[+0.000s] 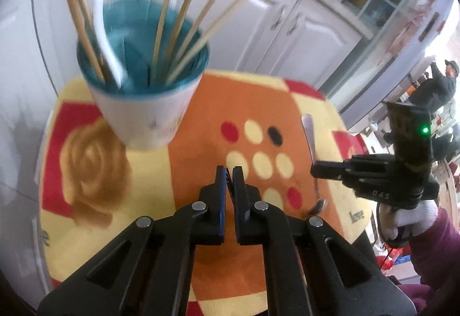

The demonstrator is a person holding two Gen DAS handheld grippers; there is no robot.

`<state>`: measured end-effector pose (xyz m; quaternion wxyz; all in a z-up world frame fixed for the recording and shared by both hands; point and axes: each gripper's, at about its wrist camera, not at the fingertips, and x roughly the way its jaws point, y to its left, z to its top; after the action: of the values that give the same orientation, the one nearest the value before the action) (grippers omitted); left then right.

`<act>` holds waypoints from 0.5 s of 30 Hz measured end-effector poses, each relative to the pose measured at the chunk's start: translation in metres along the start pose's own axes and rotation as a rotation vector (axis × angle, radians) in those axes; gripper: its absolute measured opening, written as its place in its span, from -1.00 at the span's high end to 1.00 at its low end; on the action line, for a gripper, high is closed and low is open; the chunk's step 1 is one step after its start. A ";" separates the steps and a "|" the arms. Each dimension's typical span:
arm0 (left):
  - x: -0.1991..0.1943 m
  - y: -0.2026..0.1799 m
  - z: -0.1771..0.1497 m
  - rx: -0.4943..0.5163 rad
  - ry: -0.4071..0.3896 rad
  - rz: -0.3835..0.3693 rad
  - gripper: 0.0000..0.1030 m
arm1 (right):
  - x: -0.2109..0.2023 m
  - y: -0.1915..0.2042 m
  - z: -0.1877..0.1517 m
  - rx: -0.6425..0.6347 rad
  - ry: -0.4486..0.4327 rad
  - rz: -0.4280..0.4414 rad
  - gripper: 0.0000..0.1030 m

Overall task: Organize utensils
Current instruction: 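Lift the silver spoon with the right gripper while the left lifts the fork, then carry the spoon and fork up toward the floral holder with both grippers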

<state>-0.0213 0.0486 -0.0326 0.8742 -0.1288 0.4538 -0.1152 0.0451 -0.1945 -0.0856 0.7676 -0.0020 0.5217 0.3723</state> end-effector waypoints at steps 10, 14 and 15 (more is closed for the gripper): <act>-0.041 -0.012 0.016 0.063 -0.081 0.022 0.99 | -0.019 0.009 -0.003 -0.024 -0.032 0.010 0.98; -0.048 -0.008 0.017 0.051 -0.099 0.030 1.00 | -0.003 0.000 -0.007 0.003 0.015 -0.013 0.94; -0.049 -0.007 0.018 0.052 -0.101 0.030 1.00 | 0.003 -0.001 -0.009 0.011 0.031 -0.008 0.93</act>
<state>-0.0351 0.0600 0.0169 0.9007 -0.1051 0.4078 -0.1071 0.0392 -0.1969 -0.0920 0.7608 -0.0057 0.5358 0.3663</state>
